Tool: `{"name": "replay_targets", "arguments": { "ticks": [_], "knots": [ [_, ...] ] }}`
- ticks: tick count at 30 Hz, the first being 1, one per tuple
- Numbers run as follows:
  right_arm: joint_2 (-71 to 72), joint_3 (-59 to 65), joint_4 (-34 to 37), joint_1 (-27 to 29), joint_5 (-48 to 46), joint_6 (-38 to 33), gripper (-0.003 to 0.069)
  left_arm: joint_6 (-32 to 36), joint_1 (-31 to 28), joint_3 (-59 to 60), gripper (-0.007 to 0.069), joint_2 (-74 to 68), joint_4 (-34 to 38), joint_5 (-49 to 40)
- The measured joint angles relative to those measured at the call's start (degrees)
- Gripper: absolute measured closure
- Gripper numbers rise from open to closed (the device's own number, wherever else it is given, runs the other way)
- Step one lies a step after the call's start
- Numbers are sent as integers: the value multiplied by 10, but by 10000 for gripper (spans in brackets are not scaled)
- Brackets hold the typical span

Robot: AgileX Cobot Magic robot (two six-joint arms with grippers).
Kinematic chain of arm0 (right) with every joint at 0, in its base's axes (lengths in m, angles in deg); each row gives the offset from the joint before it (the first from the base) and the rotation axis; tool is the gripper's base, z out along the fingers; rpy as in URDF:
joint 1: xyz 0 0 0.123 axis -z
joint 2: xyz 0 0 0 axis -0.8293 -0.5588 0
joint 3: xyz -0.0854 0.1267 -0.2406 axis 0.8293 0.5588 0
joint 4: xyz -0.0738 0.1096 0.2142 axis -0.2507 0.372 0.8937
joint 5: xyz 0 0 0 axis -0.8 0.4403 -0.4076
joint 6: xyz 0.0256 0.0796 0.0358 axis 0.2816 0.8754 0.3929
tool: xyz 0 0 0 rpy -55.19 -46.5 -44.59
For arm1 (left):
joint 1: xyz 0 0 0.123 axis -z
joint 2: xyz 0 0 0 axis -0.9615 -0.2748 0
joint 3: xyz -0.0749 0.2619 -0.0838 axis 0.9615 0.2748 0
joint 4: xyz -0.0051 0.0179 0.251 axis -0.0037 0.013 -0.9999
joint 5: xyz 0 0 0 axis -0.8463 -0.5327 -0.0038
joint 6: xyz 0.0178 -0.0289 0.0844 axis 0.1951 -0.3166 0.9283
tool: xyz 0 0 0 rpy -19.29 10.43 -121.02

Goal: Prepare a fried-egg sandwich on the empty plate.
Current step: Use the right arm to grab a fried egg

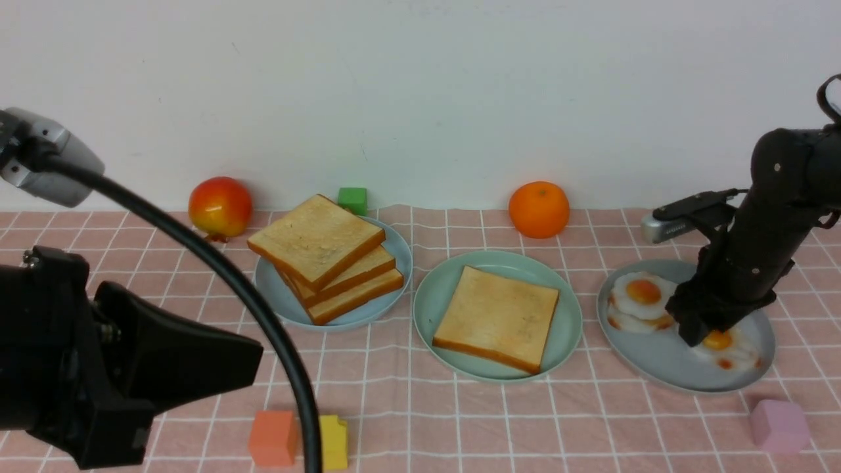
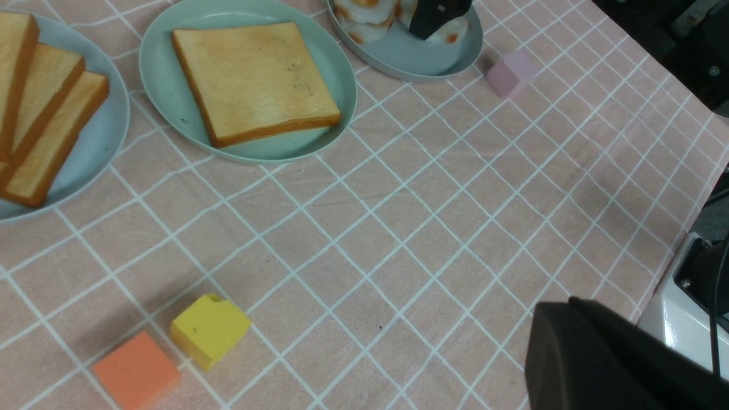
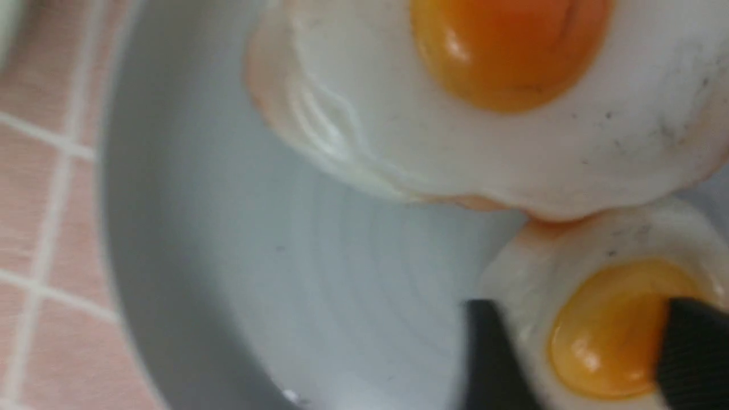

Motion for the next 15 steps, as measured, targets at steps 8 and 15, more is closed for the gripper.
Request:
{"name": "replay_targets", "arguments": {
  "ticks": [8,15],
  "knots": [
    [3,-1,9,0,-2,-1,658,0,0,0,590,0,0,0],
    [23,-5,-28,12,-5,63,538,0,0,0,586,0,0,0]
  ]
}}
